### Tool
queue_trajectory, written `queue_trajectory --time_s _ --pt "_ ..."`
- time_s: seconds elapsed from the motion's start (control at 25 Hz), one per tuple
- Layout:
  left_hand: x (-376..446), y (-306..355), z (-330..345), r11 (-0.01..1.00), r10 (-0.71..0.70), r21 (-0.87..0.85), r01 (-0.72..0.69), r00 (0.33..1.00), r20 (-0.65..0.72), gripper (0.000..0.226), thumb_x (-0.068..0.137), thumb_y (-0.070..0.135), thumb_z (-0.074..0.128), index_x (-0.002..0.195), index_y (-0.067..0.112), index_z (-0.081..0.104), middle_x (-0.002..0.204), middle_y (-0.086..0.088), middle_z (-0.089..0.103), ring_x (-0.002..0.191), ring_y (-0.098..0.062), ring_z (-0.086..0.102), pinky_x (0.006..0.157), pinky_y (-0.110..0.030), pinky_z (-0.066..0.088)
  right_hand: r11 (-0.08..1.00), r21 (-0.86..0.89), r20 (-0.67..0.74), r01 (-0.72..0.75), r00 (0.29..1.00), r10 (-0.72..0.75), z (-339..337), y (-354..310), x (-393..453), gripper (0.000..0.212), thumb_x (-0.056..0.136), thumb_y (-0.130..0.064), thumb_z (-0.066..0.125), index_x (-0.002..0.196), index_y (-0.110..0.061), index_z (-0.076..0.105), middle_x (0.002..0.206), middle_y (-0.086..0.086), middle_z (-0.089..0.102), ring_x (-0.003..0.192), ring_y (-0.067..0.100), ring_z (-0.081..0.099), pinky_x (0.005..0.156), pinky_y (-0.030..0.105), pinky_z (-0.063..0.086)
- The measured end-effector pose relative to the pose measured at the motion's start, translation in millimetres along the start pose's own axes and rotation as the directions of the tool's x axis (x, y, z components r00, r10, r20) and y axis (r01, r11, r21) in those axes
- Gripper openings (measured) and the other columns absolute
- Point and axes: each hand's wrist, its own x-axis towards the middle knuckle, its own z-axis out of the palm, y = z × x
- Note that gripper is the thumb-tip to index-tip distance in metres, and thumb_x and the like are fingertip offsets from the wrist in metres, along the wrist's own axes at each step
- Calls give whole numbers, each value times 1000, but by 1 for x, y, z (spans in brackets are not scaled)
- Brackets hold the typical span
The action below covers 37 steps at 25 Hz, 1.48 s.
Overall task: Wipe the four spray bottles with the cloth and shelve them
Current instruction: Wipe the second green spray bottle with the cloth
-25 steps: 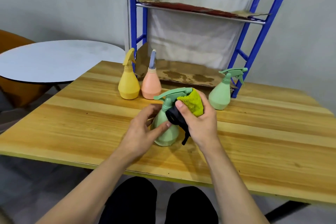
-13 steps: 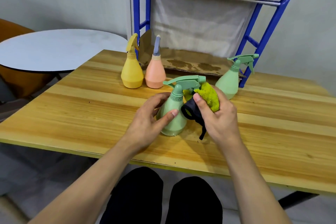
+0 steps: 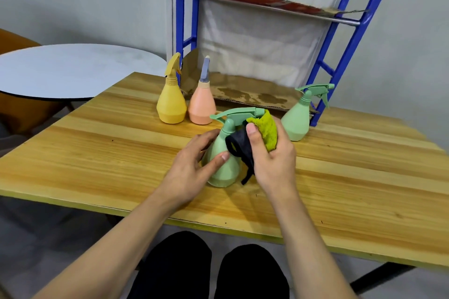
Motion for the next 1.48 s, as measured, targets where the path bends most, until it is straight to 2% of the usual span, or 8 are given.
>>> queue_trajectory --time_s 0.2,0.4,0.56,0.68,0.88,1.12,1.28,1.48 --pt "0 2 1 1000 -10 -15 10 1000 -4 61 89 54 69 145 32 54 140 18 57 133 4 51 114 -30 43 879 -447 216 168 973 -76 -43 0 11 43 98 -58 48 125 -26 58 108 -4 65 97 16 60 83 35 49" --pt "-2 0 1 1000 -24 19 24 1000 -13 65 87 66 65 144 41 51 140 19 57 134 0 52 115 -40 44 880 -440 -59 180 972 -229 -63 -44 36 49 98 -58 48 133 -24 51 117 -1 61 103 16 56 83 29 41" --pt "-9 -2 4 989 -8 150 14 999 -41 65 86 64 62 147 54 43 139 15 53 132 -1 51 113 -38 45 573 -583 545 577 800 -251 -30 -71 68 58 90 -69 52 137 -35 48 127 -5 57 116 19 51 96 38 44" --pt "-13 -2 6 978 -29 207 31 1000 -11 83 79 57 73 147 65 27 141 16 52 132 -1 49 113 -32 43 486 -569 699 664 701 -140 -19 -64 79 63 83 -77 51 133 -38 48 115 -4 56 106 21 56 87 42 50" --pt "-15 -3 6 982 -9 188 11 1000 -12 85 84 44 80 150 60 29 139 20 51 132 7 45 114 -30 42 505 -666 440 549 836 -328 -2 -53 74 57 93 -73 38 92 -20 58 83 5 61 79 32 61 66 40 47" --pt "-15 1 4 987 -38 159 31 999 37 84 86 45 78 153 54 29 141 17 49 136 -2 45 118 -39 40 811 -583 99 52 995 7 2 -85 81 64 93 -73 33 69 -18 53 69 3 59 79 35 61 65 37 39" --pt "-15 -5 9 991 -58 121 59 998 -9 75 80 47 81 145 49 43 139 15 54 132 -4 52 114 -39 45 376 -748 479 547 837 -264 17 -95 64 61 90 -78 33 111 -27 59 102 7 65 97 32 63 83 43 45" --pt "-11 -10 13 991 -94 85 99 994 -52 80 73 56 79 144 38 47 135 14 59 127 -7 57 108 -42 49 111 -756 627 645 762 -158 45 -78 54 45 89 -48 65 122 -18 55 106 11 60 99 34 58 78 43 48"
